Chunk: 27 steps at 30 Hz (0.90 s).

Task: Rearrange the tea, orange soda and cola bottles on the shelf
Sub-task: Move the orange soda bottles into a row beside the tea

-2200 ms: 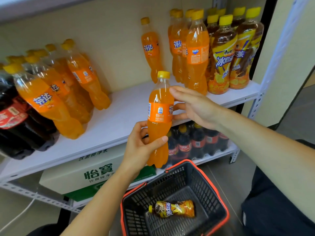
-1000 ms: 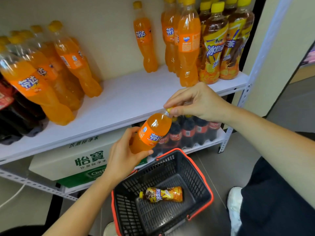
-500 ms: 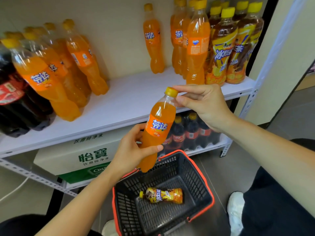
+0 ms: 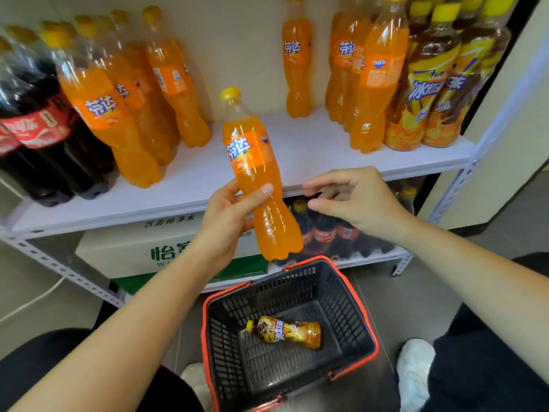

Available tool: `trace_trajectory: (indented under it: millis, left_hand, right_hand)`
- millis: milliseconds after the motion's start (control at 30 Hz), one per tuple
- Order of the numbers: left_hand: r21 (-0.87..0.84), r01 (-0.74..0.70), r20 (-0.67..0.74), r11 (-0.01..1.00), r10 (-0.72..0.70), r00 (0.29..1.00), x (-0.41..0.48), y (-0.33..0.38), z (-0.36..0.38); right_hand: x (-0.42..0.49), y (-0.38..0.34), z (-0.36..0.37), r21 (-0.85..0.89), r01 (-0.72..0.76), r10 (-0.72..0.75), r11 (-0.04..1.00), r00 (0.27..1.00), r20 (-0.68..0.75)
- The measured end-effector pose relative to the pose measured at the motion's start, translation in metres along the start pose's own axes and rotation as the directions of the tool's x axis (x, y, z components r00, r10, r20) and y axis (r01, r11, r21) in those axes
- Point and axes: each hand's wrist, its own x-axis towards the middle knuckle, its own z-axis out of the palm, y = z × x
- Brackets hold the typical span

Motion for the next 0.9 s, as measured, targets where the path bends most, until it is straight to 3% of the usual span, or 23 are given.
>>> trace_trajectory:
  millis: [167, 367, 533, 900]
  left_hand:
    - [-0.150, 0.033, -0.087, 0.988, -0.046, 0.995, 0.006, 0.009, -0.006]
    - [-0.325, 0.105, -0.050, 0.940, -0.128, 0.991, 0.005, 0.015, -0.005]
    - [-0.390, 0.141, 0.052, 0.910, -0.131, 0.990, 0.004, 0.019, -0.008]
    - [-0.391, 0.118, 0.052, 0.913, -0.106, 0.993, 0.009, 0.015, -0.010]
  right_hand:
    - [-0.014, 0.002, 0.034, 0.127, -0.027, 0.002, 0.992, 0.980, 0.198]
    - [-0.012, -0.003, 0.058, 0.254, -0.018, 0.011, 0.967, 0.999, 0.031]
    - [-0.008, -0.010, 0.065, 0.438, -0.083, 0.092, 0.895, 0.996, 0.000]
    - [-0.007, -0.010, 0.064, 0.306, -0.003, 0.008, 0.952, 1.000, -0.015]
